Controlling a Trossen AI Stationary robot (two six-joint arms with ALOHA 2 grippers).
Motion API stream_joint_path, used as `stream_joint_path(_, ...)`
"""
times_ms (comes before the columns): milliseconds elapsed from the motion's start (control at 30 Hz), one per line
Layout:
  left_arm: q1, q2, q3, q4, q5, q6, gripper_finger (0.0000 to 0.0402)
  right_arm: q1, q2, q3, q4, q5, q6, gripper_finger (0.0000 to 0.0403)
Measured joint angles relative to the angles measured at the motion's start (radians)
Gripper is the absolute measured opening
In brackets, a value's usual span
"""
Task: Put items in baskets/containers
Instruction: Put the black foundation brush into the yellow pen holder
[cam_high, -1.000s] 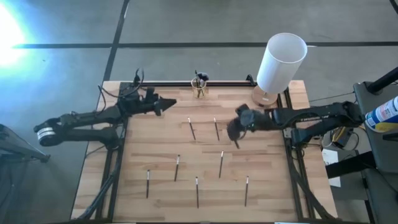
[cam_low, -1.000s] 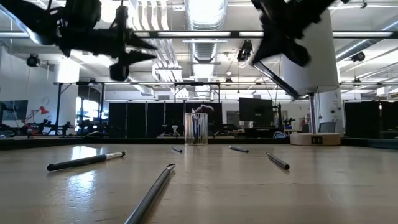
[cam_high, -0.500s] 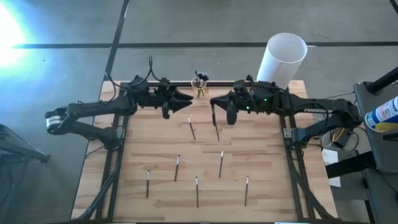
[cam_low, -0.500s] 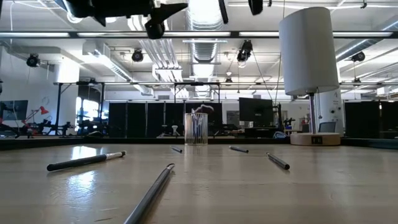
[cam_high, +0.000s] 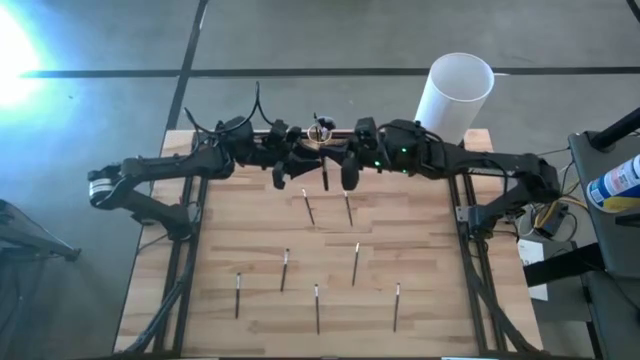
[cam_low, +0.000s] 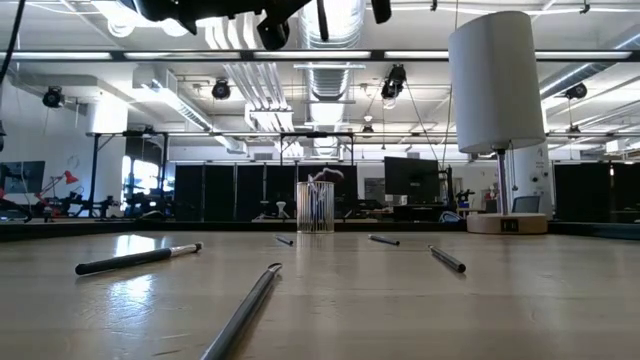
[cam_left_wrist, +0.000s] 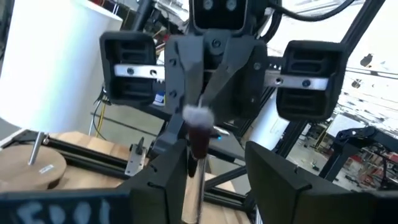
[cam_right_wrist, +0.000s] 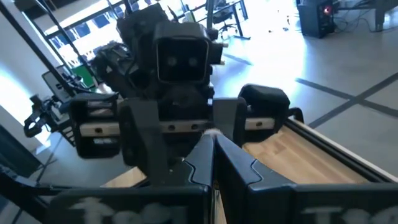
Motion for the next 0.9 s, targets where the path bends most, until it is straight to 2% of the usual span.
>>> stream_joint_path(133,0.0,0.003,0.002,-0.01,-0.003,-0.001,0.0151,-0.002,0.024,0.03,0.0,-0.001,-0.008,0.0008)
stream_joint_path(233,0.001,0.003,0.002,-0.012,-0.011,-0.003,0.0131,-0.004,0.026,0.037,-0.002,-0.006,-0.023,0.0008)
stream_joint_path(433,0.017,0.002,0.004,-0.016,-0.029,-0.016,0.0028,-0.006,0.024,0.043,-0.001,0.011,-0.035,0.0008)
stream_joint_path(633,0.086,-0.006,0.005,-0.036,-0.03,-0.036,0.0025,-0.006,0.004,0.044,-0.016,0.038,-0.051,0.0008)
stream_joint_path(900,0.21,0.033,0.006,-0.121,-0.117,0.039,0.0025,-0.006,-0.089,0.044,-0.129,0.163,-0.11,0.0008)
